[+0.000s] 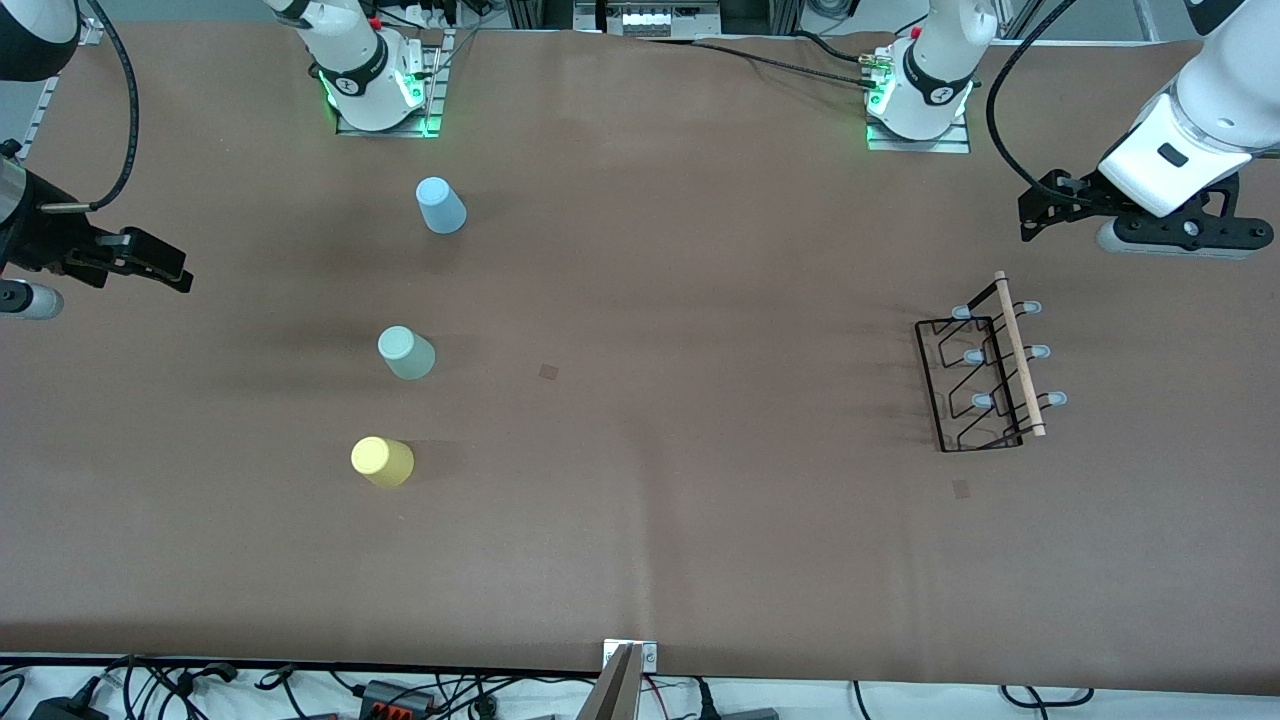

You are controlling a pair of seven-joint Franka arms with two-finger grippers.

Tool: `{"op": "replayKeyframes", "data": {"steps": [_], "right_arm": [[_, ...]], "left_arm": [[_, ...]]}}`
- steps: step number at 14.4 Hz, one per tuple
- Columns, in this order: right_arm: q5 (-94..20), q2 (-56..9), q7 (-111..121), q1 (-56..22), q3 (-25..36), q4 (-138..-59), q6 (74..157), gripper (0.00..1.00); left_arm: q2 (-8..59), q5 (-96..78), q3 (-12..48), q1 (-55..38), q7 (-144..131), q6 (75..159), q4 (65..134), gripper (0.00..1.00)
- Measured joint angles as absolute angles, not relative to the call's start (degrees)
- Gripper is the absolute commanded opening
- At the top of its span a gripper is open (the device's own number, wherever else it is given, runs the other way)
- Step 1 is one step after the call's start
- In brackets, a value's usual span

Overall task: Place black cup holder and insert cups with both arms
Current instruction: 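Move the left gripper toward the cup holder while the right gripper reaches the cups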

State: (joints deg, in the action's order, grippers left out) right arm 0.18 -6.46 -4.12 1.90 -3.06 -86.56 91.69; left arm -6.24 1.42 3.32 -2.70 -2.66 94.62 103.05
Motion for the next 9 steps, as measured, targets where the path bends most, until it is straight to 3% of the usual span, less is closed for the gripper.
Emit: {"op": "replayKeyframes", "data": {"steps": [9], "right_arm": [[-1.58, -7.75, -4.13, 1.89, -3.08, -86.61, 91.47, 1.00]], "left_arm": [[-6.24, 1.42, 3.32, -2.70, -2.66, 94.58, 103.05, 1.00]]}}
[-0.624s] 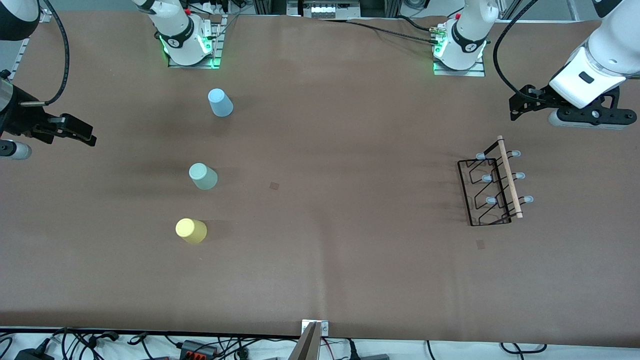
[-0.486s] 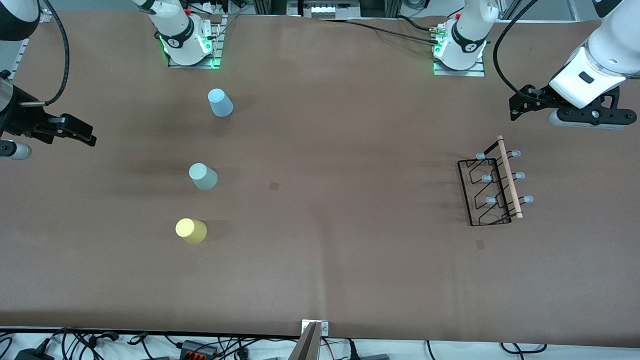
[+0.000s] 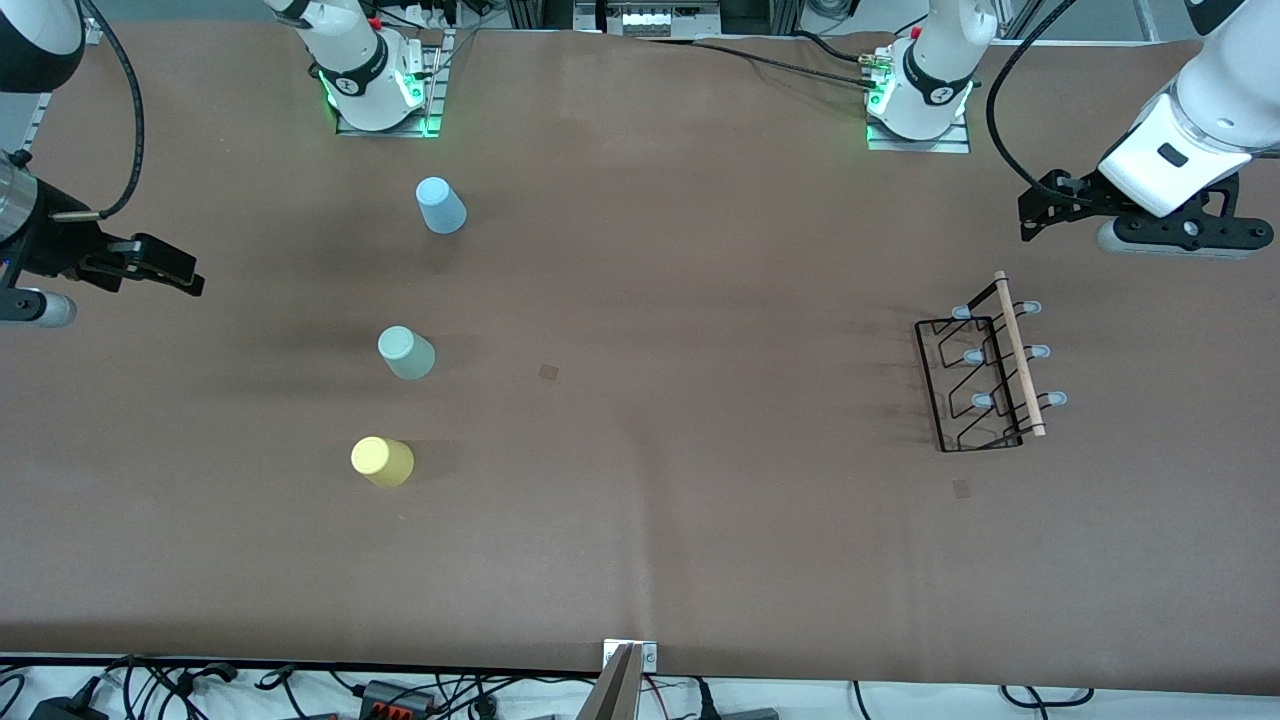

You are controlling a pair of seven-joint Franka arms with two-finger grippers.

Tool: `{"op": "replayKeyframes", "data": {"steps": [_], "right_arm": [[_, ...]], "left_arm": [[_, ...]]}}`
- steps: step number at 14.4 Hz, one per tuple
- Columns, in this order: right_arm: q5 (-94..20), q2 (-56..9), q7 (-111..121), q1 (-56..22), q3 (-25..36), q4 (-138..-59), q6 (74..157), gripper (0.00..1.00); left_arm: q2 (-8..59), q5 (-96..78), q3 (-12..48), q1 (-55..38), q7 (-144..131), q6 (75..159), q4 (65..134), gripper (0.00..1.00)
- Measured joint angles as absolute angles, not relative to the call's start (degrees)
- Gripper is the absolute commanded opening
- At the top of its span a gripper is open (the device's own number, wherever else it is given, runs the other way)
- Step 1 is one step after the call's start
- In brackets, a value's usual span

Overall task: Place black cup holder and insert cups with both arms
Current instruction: 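Move the left gripper toward the cup holder while the right gripper reaches the cups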

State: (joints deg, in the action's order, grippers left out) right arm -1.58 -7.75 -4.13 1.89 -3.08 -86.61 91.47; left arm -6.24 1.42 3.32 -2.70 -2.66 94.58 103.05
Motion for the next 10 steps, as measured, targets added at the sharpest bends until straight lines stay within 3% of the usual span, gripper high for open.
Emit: {"op": "replayKeyframes", "data": {"steps": [3, 6, 10], "right_arm": [[-1.58, -7.86, -4.15, 2.18, -2.82, -86.54, 90.43, 1.00], [-1.58, -7.84, -4.15, 3.30, -2.66, -86.48, 89.35, 1.00], [-1.58, -9.11, -4.15, 2.80, -3.07, -86.64, 88.47, 1.00]], "left_arm": [[-5.91, 1.42, 3.32, -2.76, -2.66, 90.70, 102.94, 1.00], [-4.11, 1.41, 3.27, -2.77, -2.65, 80.11, 100.80, 1.00], [3.56, 1.39, 3.29, -2.94, -2.60, 72.77, 93.91, 1.00]]}}
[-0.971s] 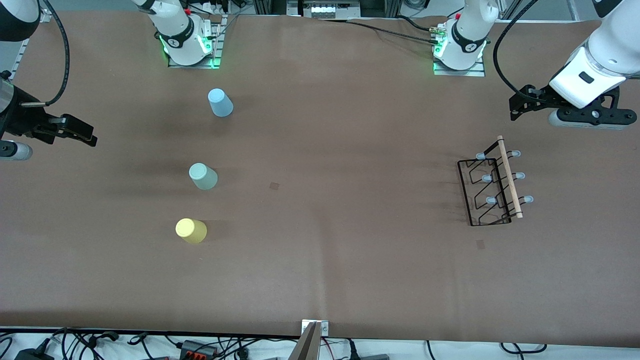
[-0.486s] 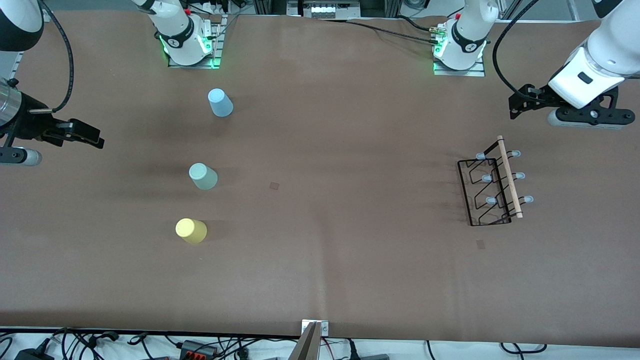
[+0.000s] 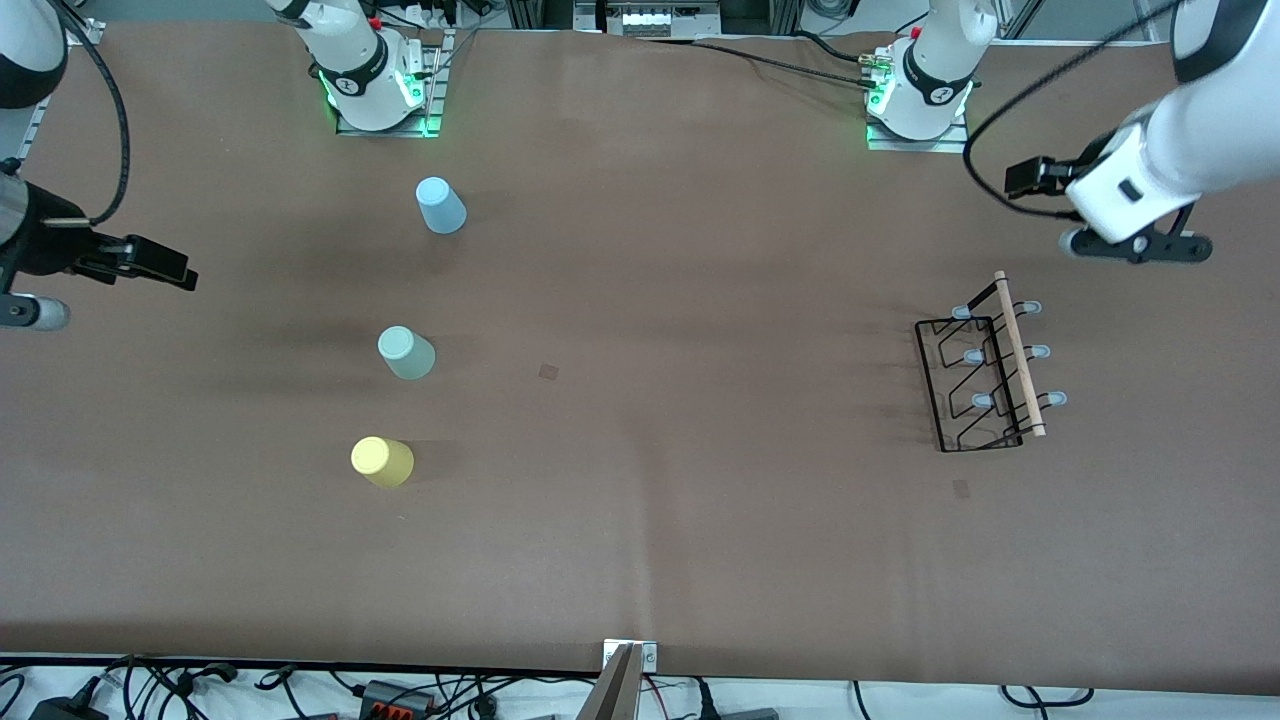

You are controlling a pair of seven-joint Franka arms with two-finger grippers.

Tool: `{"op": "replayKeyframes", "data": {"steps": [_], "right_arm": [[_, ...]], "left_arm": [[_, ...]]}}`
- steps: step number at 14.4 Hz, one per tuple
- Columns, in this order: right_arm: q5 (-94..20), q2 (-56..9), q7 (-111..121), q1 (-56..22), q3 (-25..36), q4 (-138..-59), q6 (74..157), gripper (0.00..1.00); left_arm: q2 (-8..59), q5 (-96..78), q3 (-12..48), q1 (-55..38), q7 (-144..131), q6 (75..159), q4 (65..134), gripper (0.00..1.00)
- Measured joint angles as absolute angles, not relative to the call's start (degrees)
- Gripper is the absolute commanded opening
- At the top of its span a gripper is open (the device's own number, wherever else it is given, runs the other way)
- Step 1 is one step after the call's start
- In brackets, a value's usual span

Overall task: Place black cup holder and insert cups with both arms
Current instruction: 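Move the left gripper toward the cup holder while the right gripper reaches the cups, then grasp the holder's wooden handle with the left gripper while the right gripper lowers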

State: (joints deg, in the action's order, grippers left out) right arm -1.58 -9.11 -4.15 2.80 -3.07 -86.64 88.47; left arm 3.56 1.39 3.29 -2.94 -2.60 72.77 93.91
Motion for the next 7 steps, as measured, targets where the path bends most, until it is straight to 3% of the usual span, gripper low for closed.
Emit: {"op": "replayKeyframes", "data": {"steps": [4, 7], "right_arm": [[-1.22, -14.34, -4.33, 1.19, -3.24, -88.09, 90.56, 1.00], [-1.23, -17.13, -4.33, 0.75, -3.26, -93.47, 100.81, 1.00]], "left_arm": [[10.20, 1.39, 2.97, -2.19, -2.48, 71.38, 88.64, 1.00], [11.85, 1.60, 2.55, -0.30, -2.48, 77.50, 89.45, 0.98]]}}
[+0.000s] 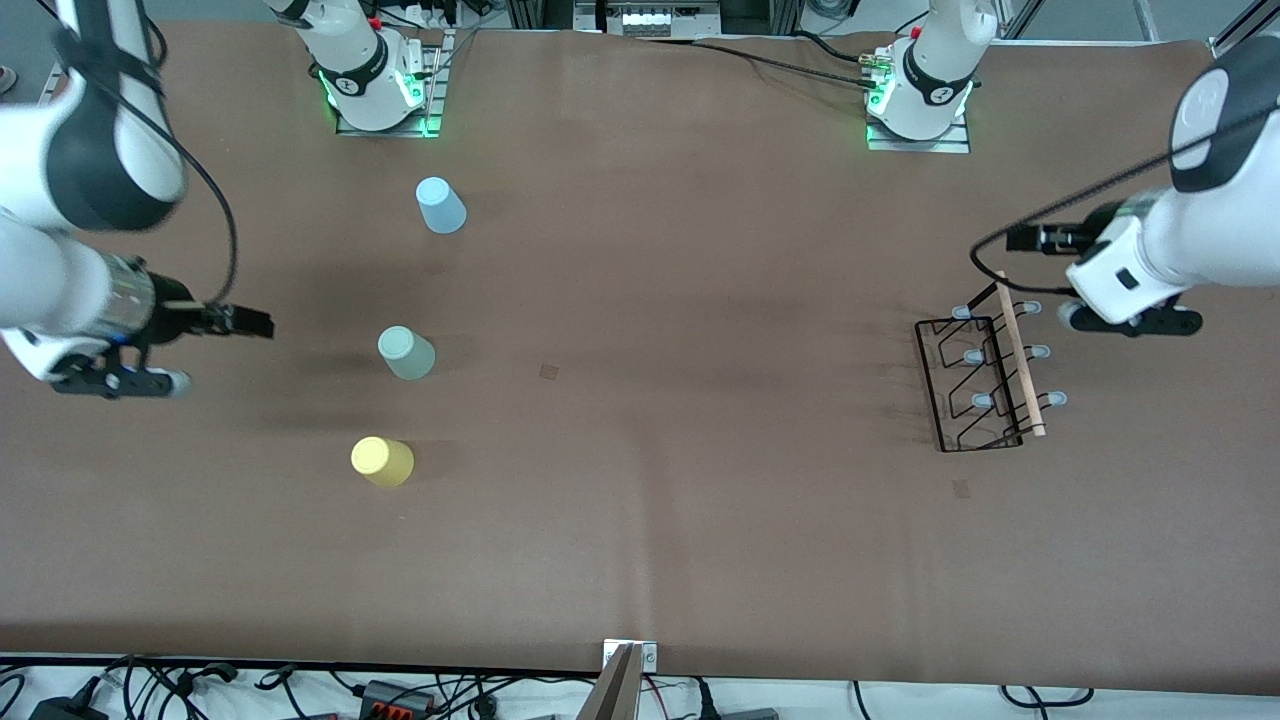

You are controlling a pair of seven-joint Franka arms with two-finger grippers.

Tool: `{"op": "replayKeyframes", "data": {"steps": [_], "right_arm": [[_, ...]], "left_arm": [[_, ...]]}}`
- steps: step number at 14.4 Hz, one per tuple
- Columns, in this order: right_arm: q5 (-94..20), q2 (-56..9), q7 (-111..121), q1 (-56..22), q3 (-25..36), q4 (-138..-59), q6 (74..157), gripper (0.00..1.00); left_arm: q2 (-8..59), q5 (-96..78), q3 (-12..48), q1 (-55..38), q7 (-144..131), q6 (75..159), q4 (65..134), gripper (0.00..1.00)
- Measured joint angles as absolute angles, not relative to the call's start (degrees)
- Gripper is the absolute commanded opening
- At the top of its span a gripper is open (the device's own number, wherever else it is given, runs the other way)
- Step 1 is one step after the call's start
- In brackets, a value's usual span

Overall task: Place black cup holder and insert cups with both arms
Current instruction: 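Grasp the holder's wooden handle with the left gripper while the right gripper lowers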

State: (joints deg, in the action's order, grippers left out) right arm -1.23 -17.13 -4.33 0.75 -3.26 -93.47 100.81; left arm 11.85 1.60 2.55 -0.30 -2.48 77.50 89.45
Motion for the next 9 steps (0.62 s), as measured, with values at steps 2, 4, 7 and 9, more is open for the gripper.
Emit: {"op": "replayKeyframes", "data": {"steps": [2, 4, 7, 9], "right_arm": [[-1.23, -17.27, -4.57, -0.41, -3.34, -97.96, 107.45, 1.00], [-1.23, -17.24, -6.71, -2.50, -3.52, -102.20, 114.29, 1.00], [-1.23, -17.54, -9.86, -6.14, -3.66, -107.35, 122.48, 1.00], [-1.22, -17.82, -12.47, -7.68, -3.68, -109.81, 126.40, 1.00]], "left_arm": [[11.92, 2.70, 2.38, 0.53, -2.50, 87.16, 93.06, 0.98], [11.72, 3.09, 2.38, 0.66, -2.59, 96.85, 97.96, 0.98], [9.79, 3.33, 2.38, 1.08, -2.65, 110.89, 107.04, 0.90], [7.81, 3.35, 2.38, 1.57, -2.70, 118.31, 113.26, 0.80]]}}
